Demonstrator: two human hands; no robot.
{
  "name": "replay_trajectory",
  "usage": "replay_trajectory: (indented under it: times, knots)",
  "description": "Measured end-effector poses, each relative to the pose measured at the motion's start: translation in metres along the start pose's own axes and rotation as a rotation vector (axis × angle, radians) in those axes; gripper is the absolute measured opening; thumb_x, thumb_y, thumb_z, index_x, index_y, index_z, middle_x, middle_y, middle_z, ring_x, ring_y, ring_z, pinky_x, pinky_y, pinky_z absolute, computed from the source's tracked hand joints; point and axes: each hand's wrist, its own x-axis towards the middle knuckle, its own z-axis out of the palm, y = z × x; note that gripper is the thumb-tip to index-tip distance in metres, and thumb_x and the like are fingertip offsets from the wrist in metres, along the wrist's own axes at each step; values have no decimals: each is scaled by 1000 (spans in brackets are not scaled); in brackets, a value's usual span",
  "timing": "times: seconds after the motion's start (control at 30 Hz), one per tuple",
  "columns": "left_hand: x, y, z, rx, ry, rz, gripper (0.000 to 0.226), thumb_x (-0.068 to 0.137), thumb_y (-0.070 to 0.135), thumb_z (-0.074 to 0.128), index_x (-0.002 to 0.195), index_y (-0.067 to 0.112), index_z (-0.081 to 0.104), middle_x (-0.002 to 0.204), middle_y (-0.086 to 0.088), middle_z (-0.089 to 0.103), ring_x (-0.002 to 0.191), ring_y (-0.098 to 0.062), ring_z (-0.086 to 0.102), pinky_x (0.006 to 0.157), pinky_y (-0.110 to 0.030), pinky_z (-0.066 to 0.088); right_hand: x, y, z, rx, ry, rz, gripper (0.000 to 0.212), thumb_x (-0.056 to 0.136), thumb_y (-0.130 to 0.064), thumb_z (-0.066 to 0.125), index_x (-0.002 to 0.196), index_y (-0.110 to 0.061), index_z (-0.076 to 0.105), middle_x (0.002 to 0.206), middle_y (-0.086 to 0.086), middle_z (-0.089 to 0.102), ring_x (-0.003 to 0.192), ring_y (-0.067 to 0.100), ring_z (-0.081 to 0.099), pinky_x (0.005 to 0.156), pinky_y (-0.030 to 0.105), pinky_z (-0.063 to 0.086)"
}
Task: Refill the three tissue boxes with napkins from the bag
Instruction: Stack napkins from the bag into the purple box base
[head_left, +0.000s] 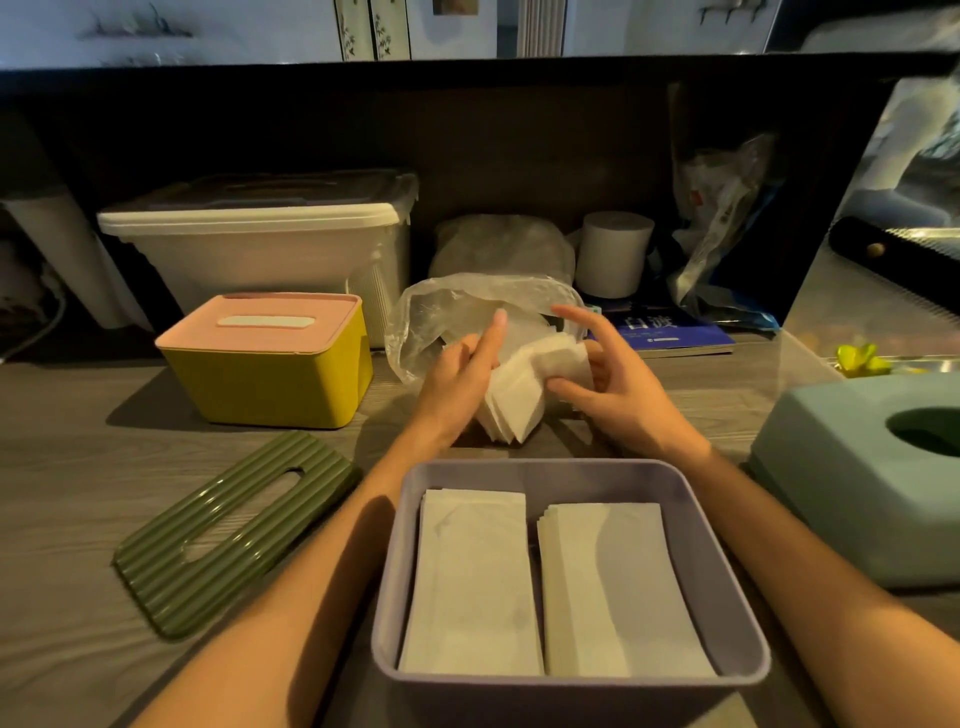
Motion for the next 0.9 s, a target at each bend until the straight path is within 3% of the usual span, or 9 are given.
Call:
replay_trajectory:
  times: [0.13, 0.23, 0.27, 0.33, 0.43, 0.57, 0.67, 0.77, 0.9]
  knots:
    - [-6, 11, -16, -54, -278, -71, 82, 86, 84, 25, 82, 8, 57, 76, -9, 59, 73, -17, 58, 78, -31, 44, -1, -12, -14, 77, -40, -15, 63, 88, -11, 78, 142, -32, 53, 124, -8, 71, 119, 6, 65, 101, 29, 55]
    - [-11, 12, -16, -92, -478, -146, 86, 71, 88, 48, 122, 21, 62, 109, 3, 74, 101, -11, 71, 84, -26, 55, -4, -18, -15, 70, -82, -32, 60, 87, -12, 79, 139, -29, 56, 120, -6, 73, 116, 9, 68, 100, 31, 56]
    - [-12, 12, -14, -120, -518, -161, 86, 70, 83, 58, 134, 26, 55, 117, 1, 73, 107, -14, 71, 86, -28, 56, -4, -19, -15, 60, -82, -38, 58, 87, -13, 79, 139, -29, 56, 119, -7, 74, 115, 9, 68, 99, 30, 56]
    - [-14, 11, -10, -105, -582, -119, 61, 85, 54, 68, 137, 27, 52, 119, -5, 73, 108, -23, 71, 90, -32, 58, -4, -19, -14, 38, -71, -48, 56, 88, -15, 79, 137, -29, 58, 118, -8, 74, 114, 8, 68, 99, 29, 56]
    - [-16, 8, -9, -31, -568, -56, 42, 95, 27, 68, 135, 22, 58, 118, -6, 73, 107, -19, 71, 95, -32, 55, -2, -18, -16, 47, -64, -43, 54, 88, -21, 80, 136, -30, 59, 118, -7, 73, 114, 9, 69, 96, 31, 58]
    - [-19, 10, -12, -131, -614, -110, 28, 99, 14, 60, 127, 17, 59, 108, -14, 75, 95, -24, 72, 81, -29, 59, 0, -19, -16, -18, -63, -15, 43, 90, -34, 74, 131, -32, 63, 119, -14, 71, 112, 1, 66, 95, 27, 58]
    - [-23, 21, -16, -151, -646, -137, 21, 100, 14, 58, 121, 20, 60, 101, -10, 77, 90, -22, 74, 78, -28, 60, -1, -22, -16, -10, -61, 14, 32, 92, -34, 73, 123, -28, 70, 110, -13, 74, 105, 3, 69, 87, 22, 58]
    - [-25, 31, -24, -163, -653, -142, 34, 100, 17, 60, 133, 19, 54, 113, -11, 74, 101, -29, 73, 91, -40, 60, -3, -31, -16, 55, -8, 37, 27, 92, -32, 74, 118, -25, 73, 106, -11, 76, 100, 5, 71, 84, 23, 59]
    - [-28, 59, -39, -34, -576, -82, 31, 98, 23, 64, 128, 24, 58, 107, 5, 75, 100, -12, 72, 85, -28, 60, -2, -56, -28, 104, 32, 80, 29, 90, -35, 74, 117, -25, 73, 105, -9, 77, 100, 5, 72, 85, 26, 59]
